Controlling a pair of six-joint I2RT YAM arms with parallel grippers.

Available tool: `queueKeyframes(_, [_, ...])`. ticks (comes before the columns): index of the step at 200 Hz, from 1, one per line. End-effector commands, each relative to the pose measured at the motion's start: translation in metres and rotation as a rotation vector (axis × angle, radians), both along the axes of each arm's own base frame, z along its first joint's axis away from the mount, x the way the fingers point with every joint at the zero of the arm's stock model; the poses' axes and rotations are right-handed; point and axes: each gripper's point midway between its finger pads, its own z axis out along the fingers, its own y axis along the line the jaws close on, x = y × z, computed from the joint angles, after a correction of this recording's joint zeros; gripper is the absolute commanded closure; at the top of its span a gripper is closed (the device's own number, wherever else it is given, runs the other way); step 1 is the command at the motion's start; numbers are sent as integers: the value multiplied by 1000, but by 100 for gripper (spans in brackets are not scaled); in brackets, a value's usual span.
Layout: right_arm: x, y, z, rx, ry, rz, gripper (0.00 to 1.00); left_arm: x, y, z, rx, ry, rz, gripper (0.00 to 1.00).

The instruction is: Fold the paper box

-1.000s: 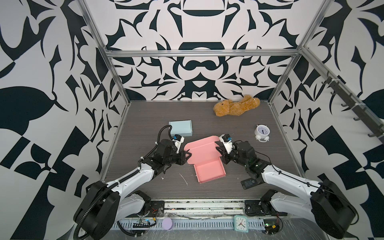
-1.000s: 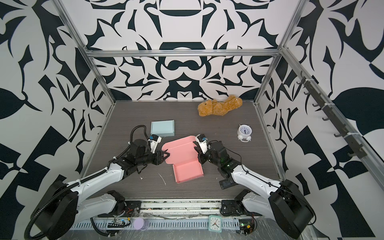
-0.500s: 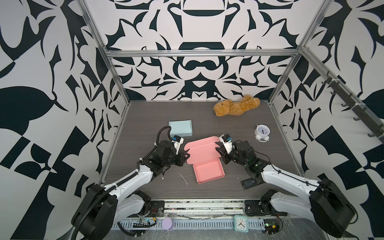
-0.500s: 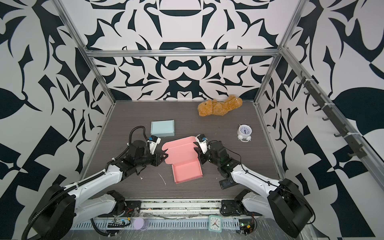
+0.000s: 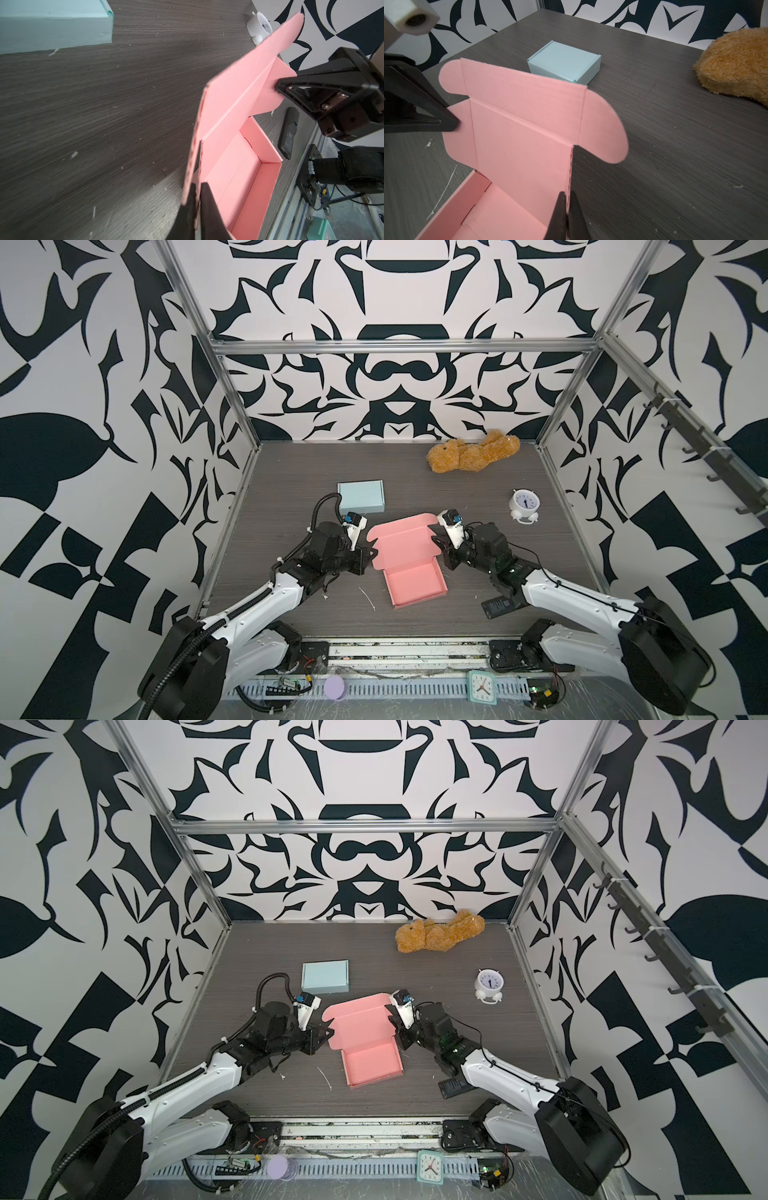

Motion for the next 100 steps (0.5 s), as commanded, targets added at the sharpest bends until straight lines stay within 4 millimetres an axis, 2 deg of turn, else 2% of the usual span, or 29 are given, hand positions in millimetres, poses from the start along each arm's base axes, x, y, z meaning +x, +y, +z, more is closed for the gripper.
queueKeyframes(1, [7, 2, 17, 16, -36, -10, 96, 5, 3, 7, 10, -22, 23, 91])
queueKeyframes(41, [7, 9, 22, 39, -31, 7, 97, 14, 2, 22, -3, -67, 50, 92])
queueKeyframes(100, [12, 25, 32, 44, -29, -5, 97, 30, -6, 58, -28, -173, 94, 92])
